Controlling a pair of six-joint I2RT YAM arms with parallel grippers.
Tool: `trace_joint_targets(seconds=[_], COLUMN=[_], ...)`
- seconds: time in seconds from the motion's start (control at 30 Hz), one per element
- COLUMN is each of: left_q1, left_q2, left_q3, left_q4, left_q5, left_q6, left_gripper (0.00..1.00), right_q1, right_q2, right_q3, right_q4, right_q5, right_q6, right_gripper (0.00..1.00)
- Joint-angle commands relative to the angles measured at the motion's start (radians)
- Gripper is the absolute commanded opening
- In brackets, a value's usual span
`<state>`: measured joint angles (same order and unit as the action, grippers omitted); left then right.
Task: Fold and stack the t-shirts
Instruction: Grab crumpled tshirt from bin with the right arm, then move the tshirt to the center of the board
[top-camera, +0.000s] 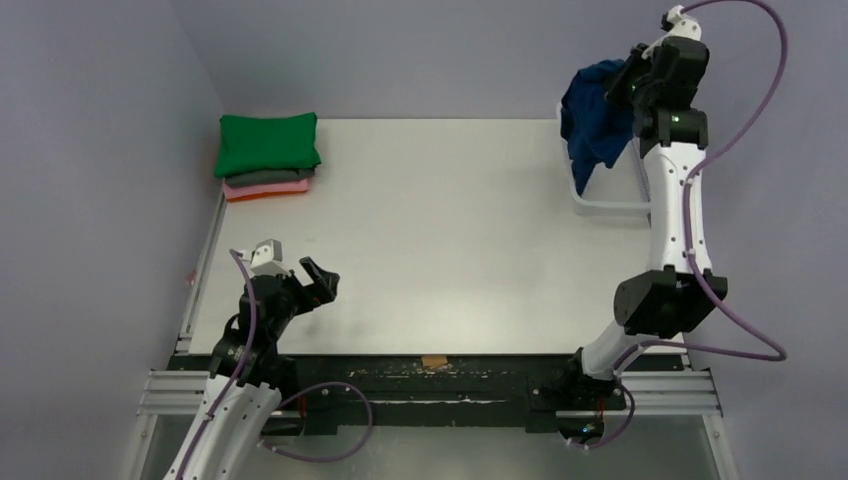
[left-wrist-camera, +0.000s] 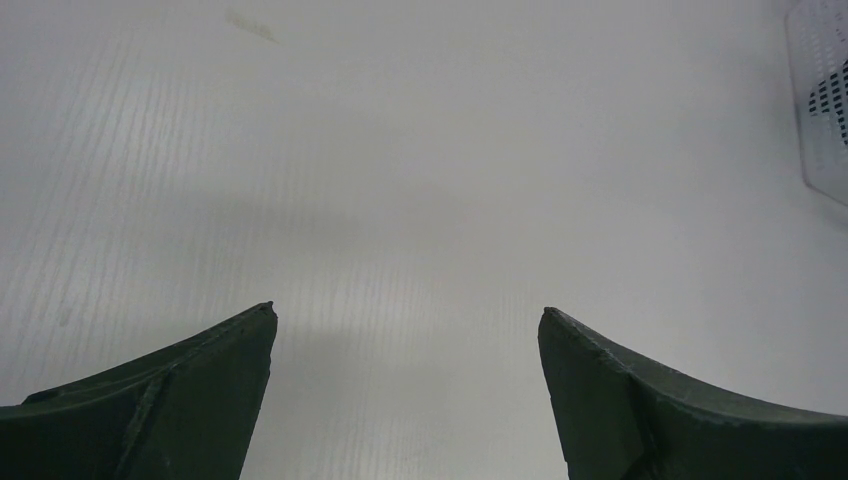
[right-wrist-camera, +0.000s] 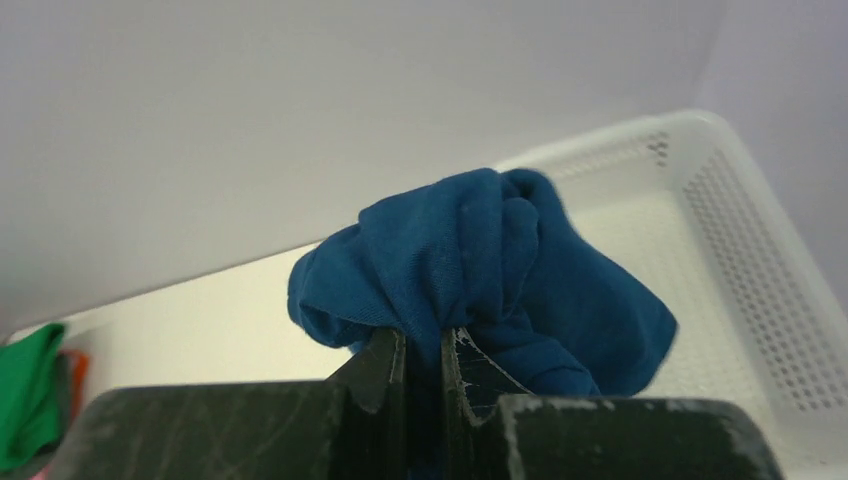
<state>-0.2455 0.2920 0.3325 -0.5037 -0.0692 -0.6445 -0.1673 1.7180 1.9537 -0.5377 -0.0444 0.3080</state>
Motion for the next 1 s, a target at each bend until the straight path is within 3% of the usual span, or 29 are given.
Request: trace_joint_targets(seconds=[0.0,0.17,0.33,0.47,0.57,0.63,0.7,0.73,0.87,0.9,0.97], left_q1=[-0.006,-0.005,-0.006,-0.006,-0.006,-0.006,-0.006,-0.006,-0.006,-0.006,-0.006], left_q2=[0.003,0.010,0.021,0.030,0.029,0.030,0.036,0.042,0.092,0.113,0.168], left_q3=[0.000,0.000,0.000,0.001,0.002,0.000,0.000,-0.001,-0.004,-0.005,-0.010], left_q4=[0.000,-0.012,-0.011,-0.015,-0.020,-0.019,-0.016,-0.014,0.031,0.043,0.063], left_q5=[0.006,0.002,0.006,0.000,-0.001,0.001,0.007,0.014,0.086,0.107,0.130], left_q6=[-0.022,-0.027,-0.030,-0.031,-0.032,-0.032,-0.032,-0.033,-0.029,-0.033,-0.057], left_gripper=[1.00,1.00,1.00,1.00,1.00,1.00,1.00,1.00,1.00,1.00,1.00], right_q1=[0.187,0.354,0.524,0.648,0.660,0.655,0.655,0.654,0.653,0.653,0.653], right_q2=[-0.122,-0.234,-0.218,-0.248,-0.354,-0.417,-0.481,-0.509,-0.607,-0.633,-0.698], right_q3=[-0.013,-0.084,-0.117,-0.273,-0.521,-0.679,-0.827,-0.896,-1.028,-1.038,-1.063], right_q4=[0.036,0.079,0.038,0.081,0.194,0.209,0.174,0.152,-0.028,-0.066,-0.104], right_q5=[-0.032,-0.162,-0.265,-0.307,-0.260,-0.179,0.006,0.094,0.434,0.480,0.516], right_q6=[-0.031,0.029,0.032,0.021,0.088,0.136,0.171,0.191,0.287,0.314,0.340], right_gripper=[0.00,0.00,0.00,0.00,0.00,0.07,0.11,0.19,0.71,0.90,0.97])
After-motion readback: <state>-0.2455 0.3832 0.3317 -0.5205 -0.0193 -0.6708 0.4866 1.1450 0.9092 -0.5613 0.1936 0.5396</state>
